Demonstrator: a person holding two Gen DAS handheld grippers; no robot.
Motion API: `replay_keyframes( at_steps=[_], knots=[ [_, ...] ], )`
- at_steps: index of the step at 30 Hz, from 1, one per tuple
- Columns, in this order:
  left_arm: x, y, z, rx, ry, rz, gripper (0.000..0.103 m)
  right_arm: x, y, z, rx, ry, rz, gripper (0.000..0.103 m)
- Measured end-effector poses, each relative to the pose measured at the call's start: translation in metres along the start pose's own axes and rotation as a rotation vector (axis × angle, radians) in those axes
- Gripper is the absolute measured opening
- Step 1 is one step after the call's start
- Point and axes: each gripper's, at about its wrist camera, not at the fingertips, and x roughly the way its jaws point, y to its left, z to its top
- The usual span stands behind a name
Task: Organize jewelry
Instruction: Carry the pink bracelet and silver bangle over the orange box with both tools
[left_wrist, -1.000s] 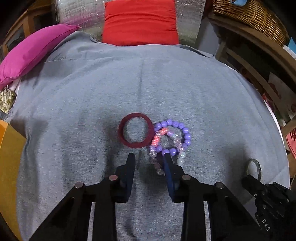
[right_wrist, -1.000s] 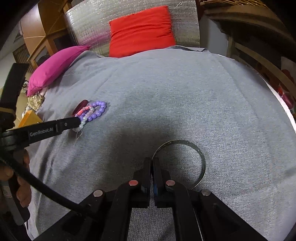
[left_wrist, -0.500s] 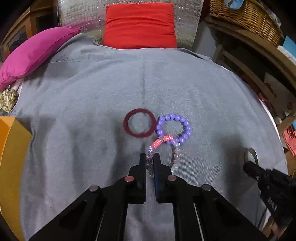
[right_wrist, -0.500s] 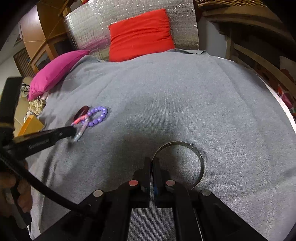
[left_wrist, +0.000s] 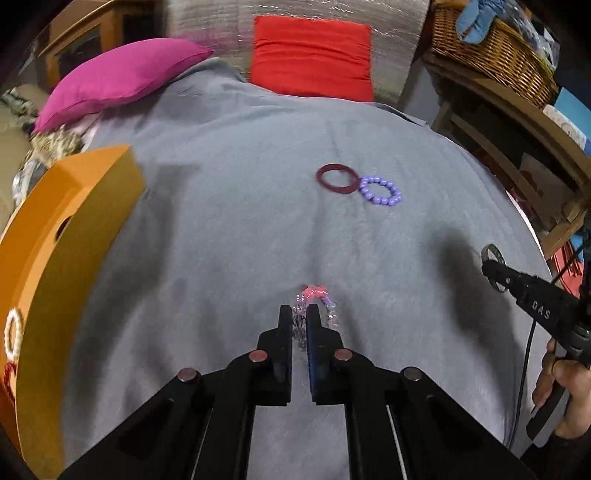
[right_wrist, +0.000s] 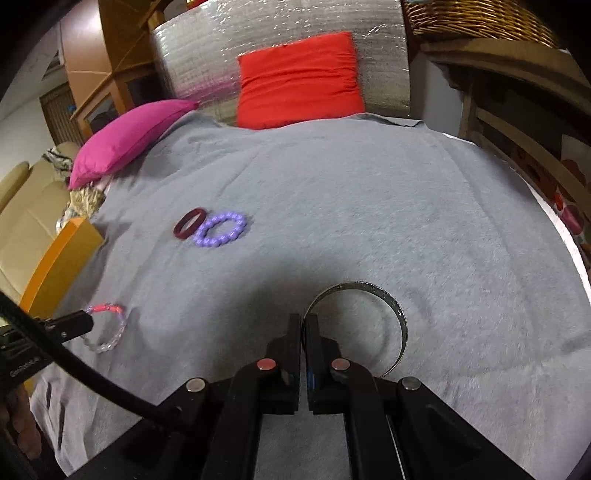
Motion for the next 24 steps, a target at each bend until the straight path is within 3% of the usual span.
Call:
replay_keyframes(
  at_steps=[7, 15, 24],
  knots=[
    [-0.024, 0.014, -0.019, -0.017, -0.023, -0.015, 0.007, -0.033, 0.027, -0.025, -0.008, -0.017, 0.019, 0.002],
    [-0.049, 0.024, -0.028, -0.03, -0.057, -0.039, 0.007, -0.071, 0.044, -0.031, -0.001, -0.064, 0.05, 0.002],
    [-0.064, 0.026, -0.035, -0.029, -0.083, -0.033, 0.007, -0.079, 0.053, -0.043, 0.014, -0.061, 0.086, 0.002]
  ],
)
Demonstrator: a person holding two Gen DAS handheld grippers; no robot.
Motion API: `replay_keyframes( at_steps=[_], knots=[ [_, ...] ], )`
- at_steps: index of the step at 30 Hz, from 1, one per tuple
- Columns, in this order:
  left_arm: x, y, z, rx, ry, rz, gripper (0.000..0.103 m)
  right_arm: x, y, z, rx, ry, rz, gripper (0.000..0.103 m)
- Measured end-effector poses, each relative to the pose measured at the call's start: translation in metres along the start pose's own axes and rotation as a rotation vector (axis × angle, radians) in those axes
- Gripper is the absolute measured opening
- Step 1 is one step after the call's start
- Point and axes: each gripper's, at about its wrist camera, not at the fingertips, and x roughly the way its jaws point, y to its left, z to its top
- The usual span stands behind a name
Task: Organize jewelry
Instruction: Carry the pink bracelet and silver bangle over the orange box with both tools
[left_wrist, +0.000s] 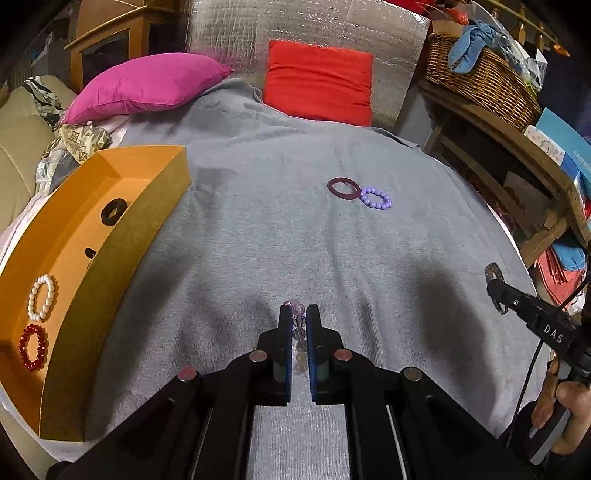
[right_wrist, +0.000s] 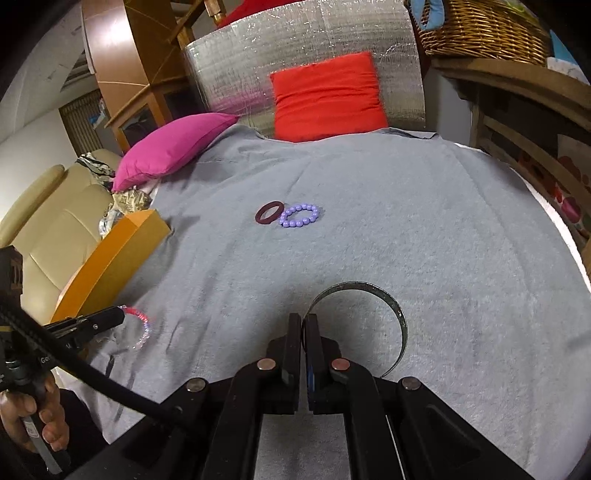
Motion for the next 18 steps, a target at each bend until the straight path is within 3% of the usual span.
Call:
replay_keyframes(
  at_steps=[18],
  knots=[
    [-0.016, 0.018, 0.005, -0.035, -0.048, 0.026, 0.007, 0.023, 0.025, 0.0, -0.025, 0.034, 0.051, 0.002]
  ],
)
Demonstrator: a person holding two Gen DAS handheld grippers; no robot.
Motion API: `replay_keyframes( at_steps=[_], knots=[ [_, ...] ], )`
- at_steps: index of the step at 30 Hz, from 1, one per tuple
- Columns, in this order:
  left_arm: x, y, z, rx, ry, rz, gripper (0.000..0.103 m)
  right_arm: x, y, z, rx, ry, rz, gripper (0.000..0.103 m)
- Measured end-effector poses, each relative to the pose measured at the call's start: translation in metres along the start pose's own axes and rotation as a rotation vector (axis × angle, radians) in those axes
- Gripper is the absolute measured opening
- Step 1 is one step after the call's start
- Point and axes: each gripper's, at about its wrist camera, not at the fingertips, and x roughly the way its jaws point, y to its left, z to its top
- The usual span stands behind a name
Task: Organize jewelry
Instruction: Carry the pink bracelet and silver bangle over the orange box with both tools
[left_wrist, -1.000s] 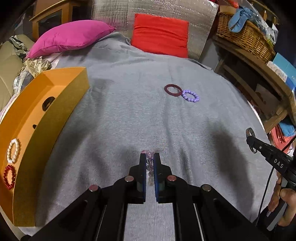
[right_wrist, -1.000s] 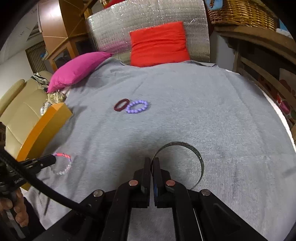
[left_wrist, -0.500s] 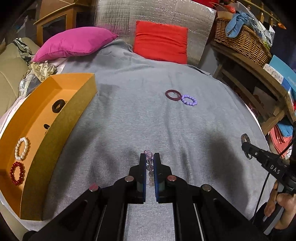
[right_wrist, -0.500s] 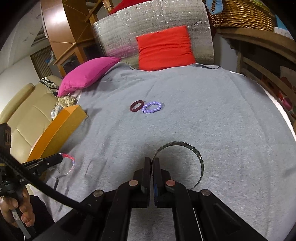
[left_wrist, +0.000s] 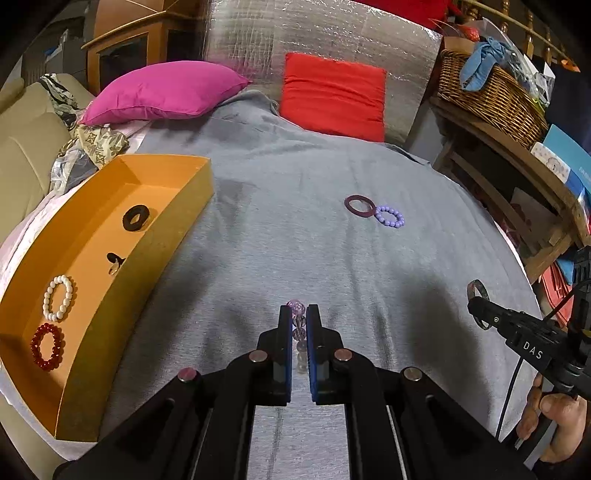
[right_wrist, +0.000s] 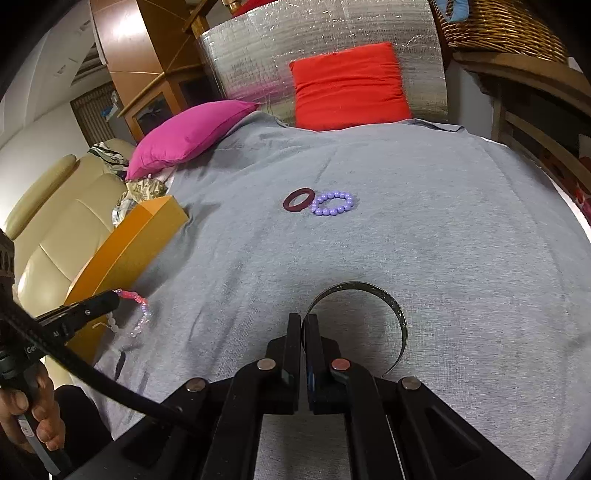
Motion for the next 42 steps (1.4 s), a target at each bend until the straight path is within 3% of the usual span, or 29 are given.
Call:
replay_keyframes(
  at_steps=[27, 42],
  knots=[
    [-0.021, 0.019, 0.008, -0.031, -0.042, 0.01, 0.007, -0.002, 0.025, 0.011, -0.059, -0.003, 0.012, 0.002],
    [-0.033, 0.042, 0.014, -0.07, -0.061, 0.056, 0.007, 0.006, 0.036, 0.014, -0.076, 0.005, 0.032, 0.002]
  ],
)
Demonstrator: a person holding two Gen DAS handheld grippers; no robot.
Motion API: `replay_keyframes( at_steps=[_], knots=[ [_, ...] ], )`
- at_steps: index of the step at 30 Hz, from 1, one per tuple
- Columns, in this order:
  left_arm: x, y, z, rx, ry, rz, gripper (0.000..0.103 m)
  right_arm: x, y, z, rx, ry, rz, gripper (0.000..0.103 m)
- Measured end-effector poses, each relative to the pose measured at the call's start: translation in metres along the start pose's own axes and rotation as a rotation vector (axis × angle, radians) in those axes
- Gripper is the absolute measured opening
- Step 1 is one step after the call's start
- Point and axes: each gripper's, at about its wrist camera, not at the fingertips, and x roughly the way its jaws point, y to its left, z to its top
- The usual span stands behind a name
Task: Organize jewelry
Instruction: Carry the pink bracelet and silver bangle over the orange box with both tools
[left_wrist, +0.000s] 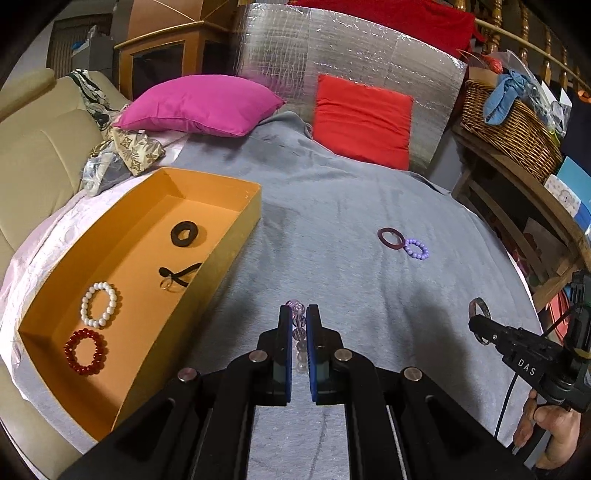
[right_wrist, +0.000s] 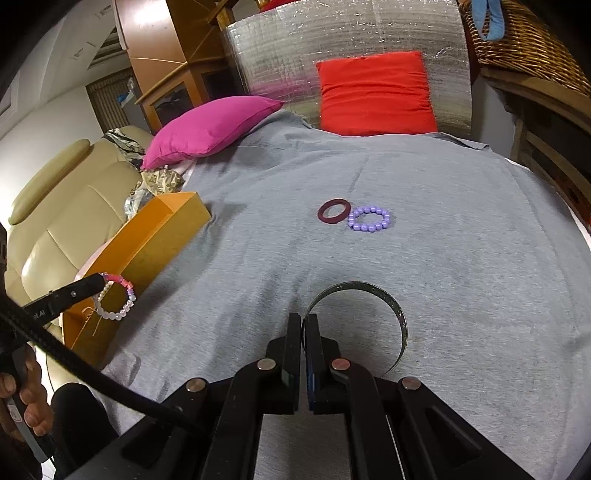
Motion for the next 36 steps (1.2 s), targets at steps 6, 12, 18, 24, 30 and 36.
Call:
replay_keyframes(
  at_steps=[6, 12, 18, 24, 30, 36],
  knots=[
    [-0.003, 0.003, 0.001, -0.002, -0.006, 0.013, 0.007, 0.002, 0.003, -0.004, -0.003, 0.009, 0.015, 0.002],
    [-0.015, 0.018, 0.009, -0.029, -0.039, 0.033, 0.007, 0.001, 0.013, 0.007, -0.027, -0.009, 0.024, 0.002],
    [-0.021, 0.041, 0.017, -0.075, -0.059, 0.055, 0.007, 0.004, 0.028, 0.013, -0.053, -0.006, 0.032, 0.002],
    [-0.024, 0.057, 0.02, -0.104, -0.073, 0.064, 0.007, 0.007, 0.043, 0.019, -0.081, -0.006, 0.034, 0.002],
    [-0.025, 0.07, 0.02, -0.124, -0.078, 0.074, 0.007, 0.012, 0.055, 0.022, -0.102, 0.003, 0.038, 0.002],
    [-0.028, 0.097, 0.021, -0.163, -0.086, 0.102, 0.007, 0.019, 0.066, 0.027, -0.127, 0.008, 0.036, 0.002]
  ],
)
